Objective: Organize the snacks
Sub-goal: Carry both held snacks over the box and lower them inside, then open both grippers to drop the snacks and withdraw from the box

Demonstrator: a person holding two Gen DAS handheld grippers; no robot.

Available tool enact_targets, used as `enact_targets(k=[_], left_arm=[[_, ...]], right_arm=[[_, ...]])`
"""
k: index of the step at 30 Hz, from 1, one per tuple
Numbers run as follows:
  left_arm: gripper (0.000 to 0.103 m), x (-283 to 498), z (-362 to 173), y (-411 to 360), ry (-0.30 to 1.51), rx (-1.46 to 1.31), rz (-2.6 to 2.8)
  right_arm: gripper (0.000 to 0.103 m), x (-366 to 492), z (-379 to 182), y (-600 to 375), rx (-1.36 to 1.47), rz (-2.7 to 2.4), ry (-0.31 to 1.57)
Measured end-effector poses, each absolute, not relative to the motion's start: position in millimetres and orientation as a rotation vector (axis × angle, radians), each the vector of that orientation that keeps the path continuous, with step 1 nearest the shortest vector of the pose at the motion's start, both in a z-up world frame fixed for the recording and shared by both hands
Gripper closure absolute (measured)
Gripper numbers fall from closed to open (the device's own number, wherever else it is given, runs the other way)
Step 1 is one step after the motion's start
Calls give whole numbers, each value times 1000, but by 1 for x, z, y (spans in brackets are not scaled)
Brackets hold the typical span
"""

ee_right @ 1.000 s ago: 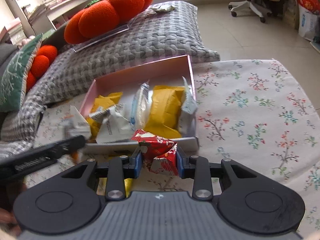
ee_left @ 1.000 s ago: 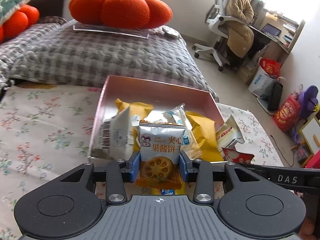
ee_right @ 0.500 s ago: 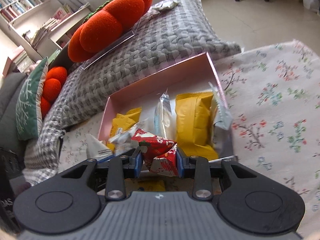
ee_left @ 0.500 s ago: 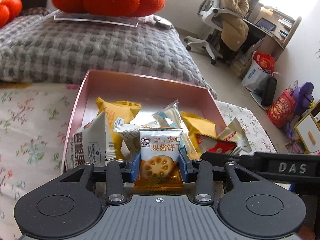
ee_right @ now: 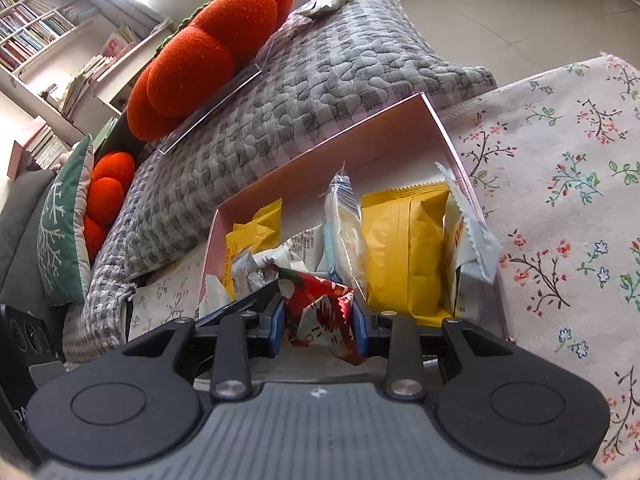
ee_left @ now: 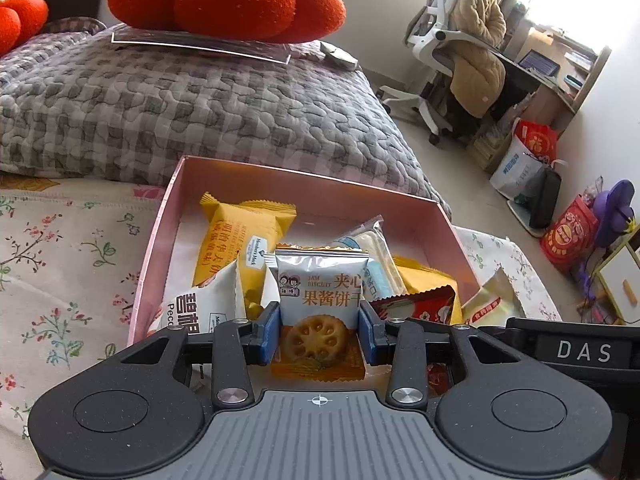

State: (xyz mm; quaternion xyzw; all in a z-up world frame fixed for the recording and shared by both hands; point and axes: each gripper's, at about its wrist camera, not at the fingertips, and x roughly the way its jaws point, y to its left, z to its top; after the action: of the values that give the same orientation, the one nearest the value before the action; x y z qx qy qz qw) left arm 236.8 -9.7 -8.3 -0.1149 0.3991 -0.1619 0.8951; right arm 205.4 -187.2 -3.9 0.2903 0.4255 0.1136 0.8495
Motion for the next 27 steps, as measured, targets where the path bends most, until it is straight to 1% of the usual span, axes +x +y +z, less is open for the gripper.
enact_targets(k=[3, 5, 7, 8, 9, 10, 14, 17, 19, 21, 22, 25, 27], left_arm=[[65, 237, -5, -6, 823, -248, -330], [62, 236, -1, -4, 821, -249, -330], [59, 235, 3, -3, 824, -263, -342], [56, 234, 5, -3, 822, -270, -343], [51, 232, 8, -3, 822, -275, -340], [49, 232, 10, -3, 821, -276, -339], [48, 227, 22, -2, 808, -281, -342], [47, 224, 32, -1, 801, -280, -326], [46, 223, 37, -1, 801, -267, -311], [44, 221, 40, -1, 813, -254, -286], [43, 220, 42, 0, 824, -243, -265], [37, 214, 47, 0, 844, -183, -188], [35, 208, 49, 2, 853, -142, -146]], right_arm=[[72, 207, -6, -187, 628, 244, 885], [69, 207, -6, -187, 636, 253, 882], [64, 206, -5, -189, 644, 246, 875], [63, 206, -3, -191, 650, 245, 868], [58, 205, -2, -193, 659, 245, 859], [53, 203, 1, -195, 666, 241, 847], [53, 199, 12, -198, 629, 219, 816], [50, 197, 17, -197, 592, 214, 809], [43, 195, 23, -194, 548, 202, 797], [41, 192, 27, -192, 507, 191, 786], [37, 191, 30, -191, 486, 187, 784], [27, 187, 36, -187, 439, 186, 777], [24, 183, 40, -185, 405, 200, 776]])
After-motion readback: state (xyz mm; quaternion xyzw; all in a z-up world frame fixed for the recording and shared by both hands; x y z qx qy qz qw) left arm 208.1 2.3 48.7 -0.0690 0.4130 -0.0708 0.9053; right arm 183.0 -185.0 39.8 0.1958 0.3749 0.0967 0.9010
